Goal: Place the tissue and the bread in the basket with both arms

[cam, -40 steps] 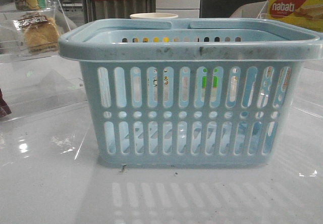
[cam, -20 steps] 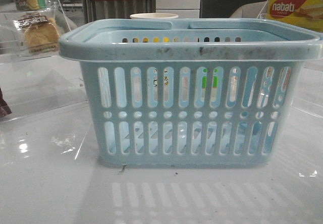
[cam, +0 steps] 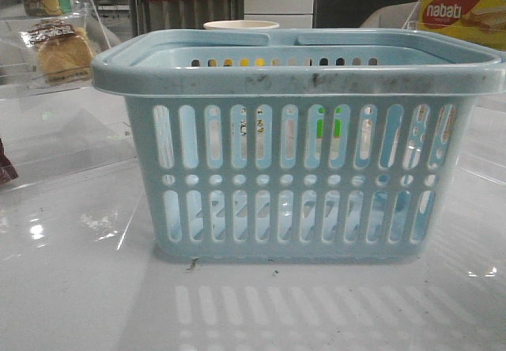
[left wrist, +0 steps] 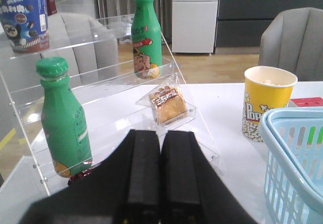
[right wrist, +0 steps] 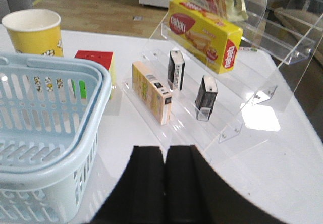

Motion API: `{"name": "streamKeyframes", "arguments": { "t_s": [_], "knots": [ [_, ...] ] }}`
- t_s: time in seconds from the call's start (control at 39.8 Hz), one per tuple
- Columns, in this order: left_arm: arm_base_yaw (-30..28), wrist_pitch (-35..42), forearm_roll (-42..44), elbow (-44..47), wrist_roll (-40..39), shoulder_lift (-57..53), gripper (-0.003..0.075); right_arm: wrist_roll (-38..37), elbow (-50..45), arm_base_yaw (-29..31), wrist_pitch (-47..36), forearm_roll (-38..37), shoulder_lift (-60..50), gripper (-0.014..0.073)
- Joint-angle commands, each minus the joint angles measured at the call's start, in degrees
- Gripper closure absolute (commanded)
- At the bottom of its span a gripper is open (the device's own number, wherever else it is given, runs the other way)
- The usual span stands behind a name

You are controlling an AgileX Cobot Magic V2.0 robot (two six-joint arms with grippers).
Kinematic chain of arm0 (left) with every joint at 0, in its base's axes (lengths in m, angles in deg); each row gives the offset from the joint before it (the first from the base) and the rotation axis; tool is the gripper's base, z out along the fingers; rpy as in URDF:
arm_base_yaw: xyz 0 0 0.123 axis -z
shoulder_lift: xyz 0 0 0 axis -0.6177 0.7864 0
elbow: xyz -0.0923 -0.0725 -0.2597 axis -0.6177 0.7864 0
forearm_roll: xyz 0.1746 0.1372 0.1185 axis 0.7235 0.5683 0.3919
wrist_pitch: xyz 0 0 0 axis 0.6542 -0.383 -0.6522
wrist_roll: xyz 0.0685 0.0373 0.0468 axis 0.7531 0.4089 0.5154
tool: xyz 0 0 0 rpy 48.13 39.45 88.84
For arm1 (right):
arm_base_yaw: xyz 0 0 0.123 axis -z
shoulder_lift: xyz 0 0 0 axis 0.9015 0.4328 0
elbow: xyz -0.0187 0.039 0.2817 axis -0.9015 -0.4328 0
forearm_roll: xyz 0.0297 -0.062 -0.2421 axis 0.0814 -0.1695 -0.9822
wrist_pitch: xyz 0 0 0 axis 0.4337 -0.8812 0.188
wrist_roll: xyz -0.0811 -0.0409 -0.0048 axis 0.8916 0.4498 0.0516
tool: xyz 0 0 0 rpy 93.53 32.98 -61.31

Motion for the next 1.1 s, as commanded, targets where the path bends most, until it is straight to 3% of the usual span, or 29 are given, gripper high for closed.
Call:
{"name": "streamKeyframes", "arguments": {
  "t_s": [0.0,0.18,0.4,0.48,0.55,0.65,0.73,0.85,1.08],
  "knots": [
    [0.41,3.59,0.0,-1.86,-0.53,2.44,0.0629,0.61,0.26,-0.08,-3.78,-0.56,2.15,0.054],
    [0.41,3.13,-0.77,-1.86,-0.53,4.97,0.0629,0.61,-2.37,-0.08,-3.62,-0.61,4.28,0.054],
    [0.41,-3.59,-0.53,-1.86,-0.53,7.47,0.0629,0.61,-3.51,-0.08,-2.42,-0.66,7.49,0.0537],
    [0.41,-5.56,-0.53,-1.86,-0.53,8.46,0.0629,0.61,-3.51,-0.08,-2.37,-0.66,8.41,0.0504],
    [0.41,-7.33,0.0,-1.86,-0.53,9.29,0.0624,0.61,-3.51,-0.08,-2.37,-0.66,9.3,0.0417],
    [0.41,-8.34,0.32,-1.86,-0.53,10.44,0.0533,0.61,-3.51,-0.08,-2.37,-0.71,10.11,0.0244],
    [0.41,-8.2,0.32,-1.86,-0.53,10.79,0.0392,0.61,-3.51,-0.08,-2.65,-0.78,10.71,0.011],
    [0.41,-7.8,0.32,-1.86,-0.53,11.17,0.0201,0.61,-3.51,-0.08,-2.98,-1.29,10.71,0.0007],
    [0.41,-7.67,0.32,-1.86,-0.53,11.42,0.0209,-0.54,-1.32,3.21,-6.55,-1.42,13.4,0.0011]
  ]
}}
